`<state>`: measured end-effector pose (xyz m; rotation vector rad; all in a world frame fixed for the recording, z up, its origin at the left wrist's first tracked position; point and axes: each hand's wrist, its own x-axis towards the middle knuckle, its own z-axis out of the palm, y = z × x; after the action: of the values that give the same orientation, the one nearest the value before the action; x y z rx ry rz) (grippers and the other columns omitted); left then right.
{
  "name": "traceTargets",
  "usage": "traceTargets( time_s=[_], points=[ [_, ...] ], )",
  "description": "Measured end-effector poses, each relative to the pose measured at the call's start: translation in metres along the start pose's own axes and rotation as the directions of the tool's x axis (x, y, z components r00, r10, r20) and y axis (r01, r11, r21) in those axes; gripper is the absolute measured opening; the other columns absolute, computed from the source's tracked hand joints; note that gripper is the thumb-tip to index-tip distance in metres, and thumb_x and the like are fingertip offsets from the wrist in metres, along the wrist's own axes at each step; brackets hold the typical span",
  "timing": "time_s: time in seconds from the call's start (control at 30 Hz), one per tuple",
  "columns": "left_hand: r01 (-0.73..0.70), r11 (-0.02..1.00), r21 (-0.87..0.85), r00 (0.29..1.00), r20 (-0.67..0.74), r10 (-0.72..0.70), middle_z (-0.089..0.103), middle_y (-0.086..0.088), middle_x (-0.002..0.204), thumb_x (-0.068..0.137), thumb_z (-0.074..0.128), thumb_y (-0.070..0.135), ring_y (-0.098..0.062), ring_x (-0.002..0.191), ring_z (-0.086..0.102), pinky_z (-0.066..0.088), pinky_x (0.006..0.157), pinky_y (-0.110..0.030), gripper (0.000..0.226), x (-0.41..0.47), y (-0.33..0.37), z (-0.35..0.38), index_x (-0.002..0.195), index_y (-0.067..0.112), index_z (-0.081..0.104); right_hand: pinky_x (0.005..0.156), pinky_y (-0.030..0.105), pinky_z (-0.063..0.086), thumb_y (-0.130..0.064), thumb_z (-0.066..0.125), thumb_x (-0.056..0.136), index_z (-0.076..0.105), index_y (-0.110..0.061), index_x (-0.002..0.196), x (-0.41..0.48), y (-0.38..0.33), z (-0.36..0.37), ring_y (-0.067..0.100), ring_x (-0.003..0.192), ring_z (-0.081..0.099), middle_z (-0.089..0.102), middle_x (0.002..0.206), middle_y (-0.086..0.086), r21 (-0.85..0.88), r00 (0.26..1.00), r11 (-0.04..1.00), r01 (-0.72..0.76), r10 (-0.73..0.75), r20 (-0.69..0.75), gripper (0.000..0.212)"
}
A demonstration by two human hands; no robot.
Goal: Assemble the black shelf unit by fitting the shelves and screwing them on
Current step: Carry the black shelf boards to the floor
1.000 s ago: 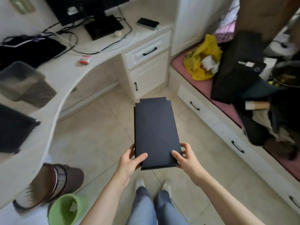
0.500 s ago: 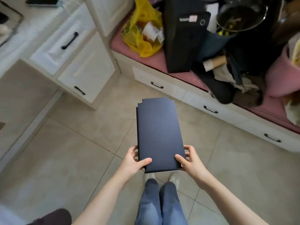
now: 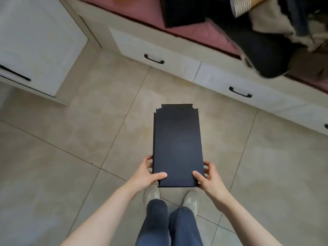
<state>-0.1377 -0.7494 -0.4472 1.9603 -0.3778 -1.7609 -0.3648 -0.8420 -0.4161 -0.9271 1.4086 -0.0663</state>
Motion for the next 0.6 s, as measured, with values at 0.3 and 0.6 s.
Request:
traceTargets(
  time_s=[0.3, 0.6],
  points=[
    [0.040, 0.989, 0.142, 0.998, -0.053, -0.032, 0.058, 0.007, 0.118, 0.077, 0.088, 0.028, -0.014, 0.104, 0.064, 0.057, 0.089, -0.031, 0.083, 0.154, -0.078, 0.019, 0.140, 0.025, 0.035, 0.082, 0.031, 0.056, -0.013, 0.058, 0.099, 0.040, -0.020, 0.125, 0.156, 0.104, 0.014, 0.017, 0.095, 0.067, 0.063, 0.111, 0.005, -0.063, 0.997, 0.995, -0.072, 0.073, 0.013, 0.032],
    [0.080, 0.994, 0.070, 0.985, -0.155, -0.068, 0.058, 0.007, 0.117, 0.076, 0.089, 0.027, -0.020, 0.107, 0.065, 0.056, 0.098, -0.041, 0.083, 0.261, -0.141, 0.015, 0.139, 0.024, 0.034, 0.096, 0.041, 0.053, -0.011, 0.056, 0.099, 0.040, -0.020, 0.129, 0.284, 0.157, 0.045, 0.019, 0.099, 0.067, 0.065, 0.113, 0.005, -0.071, 0.986, 0.986, -0.152, 0.157, 0.060, 0.034]
  ],
)
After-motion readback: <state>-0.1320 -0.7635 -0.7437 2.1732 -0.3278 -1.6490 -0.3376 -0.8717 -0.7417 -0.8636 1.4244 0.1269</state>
